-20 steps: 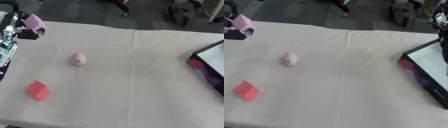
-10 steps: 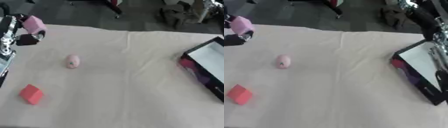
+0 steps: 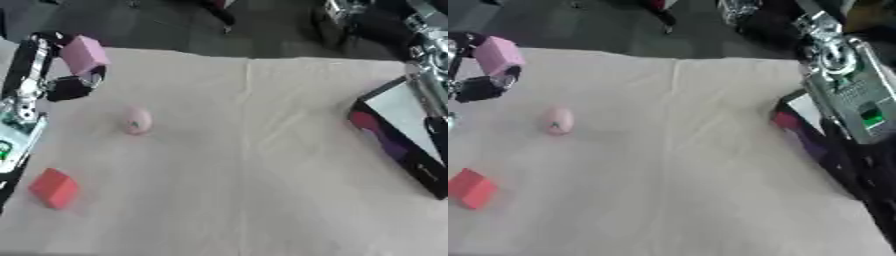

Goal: Pick up the objects with one hand, pass them to the other hand, and then place them into the box on the other side of the table.

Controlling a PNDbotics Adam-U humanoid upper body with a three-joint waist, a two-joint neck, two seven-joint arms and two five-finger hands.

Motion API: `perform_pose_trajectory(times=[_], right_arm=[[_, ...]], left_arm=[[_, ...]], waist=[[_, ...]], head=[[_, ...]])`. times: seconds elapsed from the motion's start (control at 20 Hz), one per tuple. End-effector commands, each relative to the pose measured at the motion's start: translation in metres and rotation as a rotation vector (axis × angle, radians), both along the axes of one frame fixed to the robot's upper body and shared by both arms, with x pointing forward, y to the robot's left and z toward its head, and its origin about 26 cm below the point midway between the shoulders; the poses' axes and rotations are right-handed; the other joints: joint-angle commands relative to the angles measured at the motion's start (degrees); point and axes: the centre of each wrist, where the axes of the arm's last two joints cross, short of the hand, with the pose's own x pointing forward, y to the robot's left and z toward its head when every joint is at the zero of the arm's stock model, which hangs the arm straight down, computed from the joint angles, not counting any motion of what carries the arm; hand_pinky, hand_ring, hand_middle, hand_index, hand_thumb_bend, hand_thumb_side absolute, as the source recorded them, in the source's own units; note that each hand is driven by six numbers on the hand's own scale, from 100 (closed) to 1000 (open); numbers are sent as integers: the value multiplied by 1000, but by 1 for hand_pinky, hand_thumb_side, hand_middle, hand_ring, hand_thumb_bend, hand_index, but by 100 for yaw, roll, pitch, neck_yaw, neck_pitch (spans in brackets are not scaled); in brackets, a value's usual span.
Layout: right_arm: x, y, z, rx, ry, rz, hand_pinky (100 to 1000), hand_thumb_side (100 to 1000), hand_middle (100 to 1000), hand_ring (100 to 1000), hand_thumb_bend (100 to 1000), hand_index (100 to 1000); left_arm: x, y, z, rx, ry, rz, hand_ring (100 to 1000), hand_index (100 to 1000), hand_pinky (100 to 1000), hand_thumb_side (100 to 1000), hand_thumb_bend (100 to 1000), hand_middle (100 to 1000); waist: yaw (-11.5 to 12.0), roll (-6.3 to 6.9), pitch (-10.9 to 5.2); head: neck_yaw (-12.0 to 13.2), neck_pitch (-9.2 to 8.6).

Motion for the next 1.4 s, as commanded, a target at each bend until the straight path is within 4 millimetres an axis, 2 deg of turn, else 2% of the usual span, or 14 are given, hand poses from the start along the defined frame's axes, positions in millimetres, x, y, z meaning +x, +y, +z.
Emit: perform_pose_trajectory(times=[0.05, 0.4, 0.65, 0.8, 0.9, 1.1, 1.25, 1.4], right_arm=[[-1, 12, 5, -52, -32, 21, 1000, 347, 952, 969, 100, 942], [1, 38, -3, -150, -24, 60, 1000, 347, 952, 968, 100, 942], [-3, 59, -1, -219, -39, 118, 999, 313, 952, 966, 100, 943], [-3, 71, 1, -258, -47, 137, 996, 304, 954, 965, 100, 945], [-2, 78, -1, -277, -44, 141, 997, 296, 955, 966, 100, 947], [0, 90, -3, -297, -42, 158, 998, 246, 958, 968, 100, 955], [-1, 99, -3, -304, -42, 194, 996, 146, 958, 967, 100, 952], [-3, 104, -3, -312, -38, 228, 996, 100, 948, 964, 100, 940]], left_arm=[[-2, -11, 7, 2, -55, -22, 539, 558, 760, 119, 102, 525], [-6, -25, -8, 11, -64, -60, 534, 558, 755, 119, 100, 519], [-7, -33, -15, 20, -86, -78, 532, 556, 752, 119, 100, 516], [-8, -37, -15, 35, -104, -91, 531, 555, 751, 119, 100, 515], [-8, -41, -14, 34, -111, -106, 531, 555, 751, 120, 100, 514], [-10, -51, -13, 34, -125, -142, 531, 552, 749, 119, 100, 514], [-9, -58, -14, 36, -123, -162, 530, 551, 750, 121, 100, 512], [-8, -61, -16, 31, -117, -171, 529, 550, 751, 120, 100, 510]], waist=[[0, 15, -149], [14, 14, -148], [10, 12, -131], [-102, 17, -105], [-152, 21, -110], [-165, 50, -110], [-117, 60, -131], [-96, 49, -152]], head=[[18, 92], [-138, 162], [-201, 212], [-203, 75], [-173, 101], [-171, 228], [-181, 296], [-156, 336]])
